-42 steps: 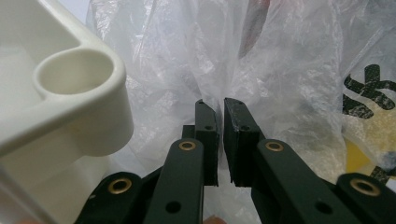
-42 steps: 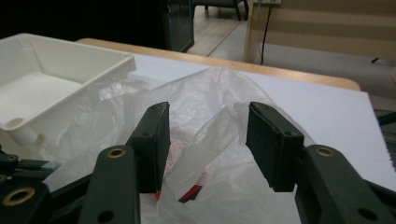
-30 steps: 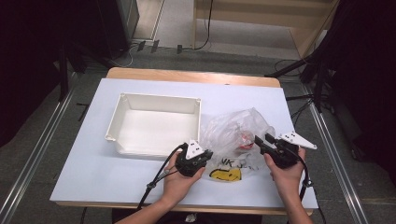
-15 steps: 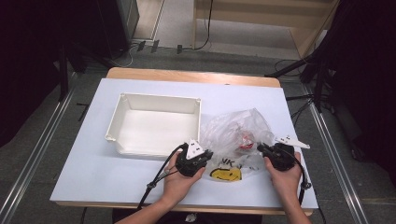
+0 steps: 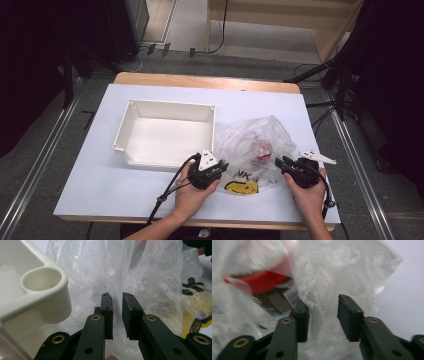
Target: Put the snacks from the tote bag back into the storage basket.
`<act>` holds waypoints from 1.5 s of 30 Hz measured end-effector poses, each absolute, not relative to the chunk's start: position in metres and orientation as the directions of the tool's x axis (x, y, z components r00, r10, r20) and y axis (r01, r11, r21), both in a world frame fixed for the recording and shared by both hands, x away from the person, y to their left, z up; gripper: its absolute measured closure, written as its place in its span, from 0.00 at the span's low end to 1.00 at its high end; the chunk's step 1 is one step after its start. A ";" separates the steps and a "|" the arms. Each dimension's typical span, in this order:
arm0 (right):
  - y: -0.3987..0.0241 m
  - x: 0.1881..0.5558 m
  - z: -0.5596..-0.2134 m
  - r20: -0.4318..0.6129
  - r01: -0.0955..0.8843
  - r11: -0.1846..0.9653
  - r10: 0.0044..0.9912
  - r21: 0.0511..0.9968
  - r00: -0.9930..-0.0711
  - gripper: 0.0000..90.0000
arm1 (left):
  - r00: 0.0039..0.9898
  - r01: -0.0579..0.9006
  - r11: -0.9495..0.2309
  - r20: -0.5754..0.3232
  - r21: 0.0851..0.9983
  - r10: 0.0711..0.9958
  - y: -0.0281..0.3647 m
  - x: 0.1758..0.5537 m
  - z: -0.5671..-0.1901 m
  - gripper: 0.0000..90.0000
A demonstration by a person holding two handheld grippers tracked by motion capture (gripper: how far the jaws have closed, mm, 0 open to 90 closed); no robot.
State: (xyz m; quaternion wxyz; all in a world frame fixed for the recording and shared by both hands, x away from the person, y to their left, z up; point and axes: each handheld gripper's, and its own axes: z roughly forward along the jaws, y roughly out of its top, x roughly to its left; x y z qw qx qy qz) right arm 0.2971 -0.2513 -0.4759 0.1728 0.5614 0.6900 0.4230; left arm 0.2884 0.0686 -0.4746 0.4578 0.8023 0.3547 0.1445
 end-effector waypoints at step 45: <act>-0.241 0.283 -0.446 0.146 0.440 0.038 0.915 0.897 -0.377 0.65 | 0.726 0.409 -0.311 -0.099 0.858 0.681 0.069 0.286 -0.474 0.85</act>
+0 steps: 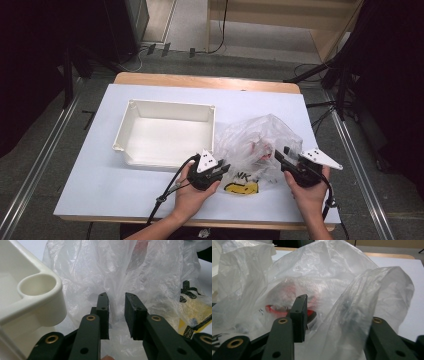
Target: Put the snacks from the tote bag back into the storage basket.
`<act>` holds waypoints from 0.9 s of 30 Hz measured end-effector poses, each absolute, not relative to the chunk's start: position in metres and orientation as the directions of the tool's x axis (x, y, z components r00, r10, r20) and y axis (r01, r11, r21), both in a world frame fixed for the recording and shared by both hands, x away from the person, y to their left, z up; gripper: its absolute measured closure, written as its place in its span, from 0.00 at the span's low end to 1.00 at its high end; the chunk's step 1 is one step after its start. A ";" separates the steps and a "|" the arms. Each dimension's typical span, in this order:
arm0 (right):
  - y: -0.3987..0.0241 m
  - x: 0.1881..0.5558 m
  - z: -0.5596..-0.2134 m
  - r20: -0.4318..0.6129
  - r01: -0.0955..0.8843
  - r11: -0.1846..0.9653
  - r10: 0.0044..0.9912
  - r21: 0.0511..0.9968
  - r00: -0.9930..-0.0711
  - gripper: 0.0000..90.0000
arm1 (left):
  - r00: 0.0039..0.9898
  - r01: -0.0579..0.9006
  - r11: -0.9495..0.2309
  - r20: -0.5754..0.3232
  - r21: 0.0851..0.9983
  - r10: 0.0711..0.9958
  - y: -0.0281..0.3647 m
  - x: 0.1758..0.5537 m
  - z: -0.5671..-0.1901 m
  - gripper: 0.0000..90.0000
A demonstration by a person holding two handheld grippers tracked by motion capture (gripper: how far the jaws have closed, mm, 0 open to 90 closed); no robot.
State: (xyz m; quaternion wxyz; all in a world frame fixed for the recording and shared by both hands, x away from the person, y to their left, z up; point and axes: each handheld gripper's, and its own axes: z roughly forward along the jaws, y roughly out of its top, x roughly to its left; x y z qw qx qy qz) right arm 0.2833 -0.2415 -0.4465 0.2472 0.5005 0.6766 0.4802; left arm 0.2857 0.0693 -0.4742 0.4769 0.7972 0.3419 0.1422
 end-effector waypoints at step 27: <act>-0.277 0.255 -0.448 0.136 0.503 0.020 0.952 0.864 -0.273 0.11 | 0.718 0.424 -0.303 -0.112 0.854 0.687 0.070 0.287 -0.474 0.91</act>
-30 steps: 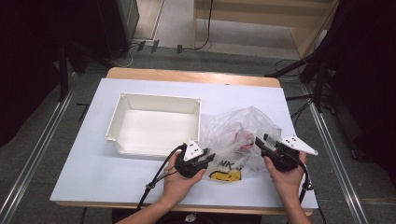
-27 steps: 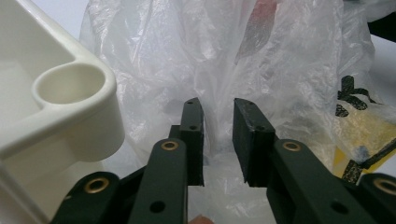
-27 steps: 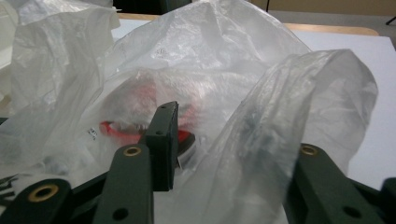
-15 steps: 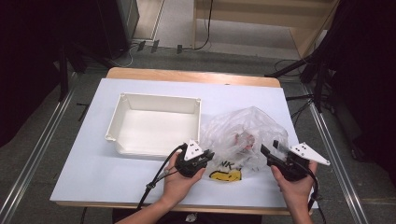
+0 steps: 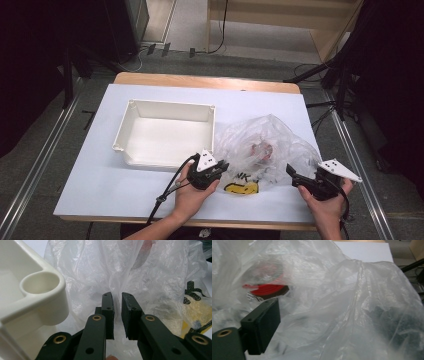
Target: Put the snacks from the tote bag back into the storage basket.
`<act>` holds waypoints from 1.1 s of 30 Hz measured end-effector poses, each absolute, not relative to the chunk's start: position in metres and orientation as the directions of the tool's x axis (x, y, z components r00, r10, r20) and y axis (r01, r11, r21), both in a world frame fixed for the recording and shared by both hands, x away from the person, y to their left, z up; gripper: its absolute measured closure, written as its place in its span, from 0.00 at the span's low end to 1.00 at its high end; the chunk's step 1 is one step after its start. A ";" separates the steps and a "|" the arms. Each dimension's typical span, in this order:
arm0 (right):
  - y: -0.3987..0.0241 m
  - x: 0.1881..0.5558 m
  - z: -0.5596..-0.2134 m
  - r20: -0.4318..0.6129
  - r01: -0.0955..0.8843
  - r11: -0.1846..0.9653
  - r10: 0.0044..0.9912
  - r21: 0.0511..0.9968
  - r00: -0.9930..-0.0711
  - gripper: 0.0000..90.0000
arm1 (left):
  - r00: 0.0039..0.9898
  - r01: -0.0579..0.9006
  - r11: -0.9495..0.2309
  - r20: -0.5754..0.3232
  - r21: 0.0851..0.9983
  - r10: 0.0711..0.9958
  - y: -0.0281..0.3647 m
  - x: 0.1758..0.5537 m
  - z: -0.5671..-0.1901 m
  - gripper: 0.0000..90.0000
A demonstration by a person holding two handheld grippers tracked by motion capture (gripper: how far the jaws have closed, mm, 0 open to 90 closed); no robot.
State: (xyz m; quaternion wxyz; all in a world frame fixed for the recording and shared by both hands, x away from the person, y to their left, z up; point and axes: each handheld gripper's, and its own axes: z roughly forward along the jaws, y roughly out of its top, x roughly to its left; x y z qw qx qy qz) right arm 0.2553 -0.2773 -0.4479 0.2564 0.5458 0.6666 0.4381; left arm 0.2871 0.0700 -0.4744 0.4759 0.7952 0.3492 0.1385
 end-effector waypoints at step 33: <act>-0.253 0.263 -0.435 0.158 0.456 0.033 0.913 0.889 -0.375 1.00 | 0.712 0.425 -0.295 -0.115 0.856 0.692 0.071 0.287 -0.474 0.90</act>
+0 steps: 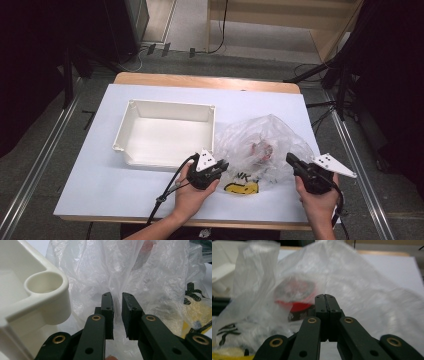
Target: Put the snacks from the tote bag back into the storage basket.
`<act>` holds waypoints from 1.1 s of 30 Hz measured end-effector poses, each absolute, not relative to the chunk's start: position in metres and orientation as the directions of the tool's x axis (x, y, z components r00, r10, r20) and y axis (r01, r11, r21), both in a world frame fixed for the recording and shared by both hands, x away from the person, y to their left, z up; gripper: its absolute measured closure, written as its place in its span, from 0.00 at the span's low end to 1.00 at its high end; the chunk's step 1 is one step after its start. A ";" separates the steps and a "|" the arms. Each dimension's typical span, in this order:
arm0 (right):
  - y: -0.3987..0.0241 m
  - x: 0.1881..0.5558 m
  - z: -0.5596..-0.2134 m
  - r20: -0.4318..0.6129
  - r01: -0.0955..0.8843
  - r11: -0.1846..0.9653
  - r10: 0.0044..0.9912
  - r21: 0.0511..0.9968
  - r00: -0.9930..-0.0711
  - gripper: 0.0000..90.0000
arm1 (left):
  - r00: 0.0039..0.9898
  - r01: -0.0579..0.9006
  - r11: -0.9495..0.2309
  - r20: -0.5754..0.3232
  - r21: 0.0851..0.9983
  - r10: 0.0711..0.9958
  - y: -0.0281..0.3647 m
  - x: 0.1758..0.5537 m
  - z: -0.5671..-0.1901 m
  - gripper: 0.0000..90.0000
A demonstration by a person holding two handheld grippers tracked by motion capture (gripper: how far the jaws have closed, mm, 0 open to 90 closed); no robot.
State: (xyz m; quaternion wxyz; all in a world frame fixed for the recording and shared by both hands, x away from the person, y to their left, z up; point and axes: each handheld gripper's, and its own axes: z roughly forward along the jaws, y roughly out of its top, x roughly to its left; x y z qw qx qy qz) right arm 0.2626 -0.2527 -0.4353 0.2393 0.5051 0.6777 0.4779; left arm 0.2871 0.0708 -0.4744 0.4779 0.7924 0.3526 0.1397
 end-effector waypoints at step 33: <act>-0.222 0.372 -0.456 0.190 0.570 0.065 0.907 0.819 -0.377 1.00 | 0.716 0.435 -0.319 -0.109 0.842 0.690 0.068 0.289 -0.475 0.91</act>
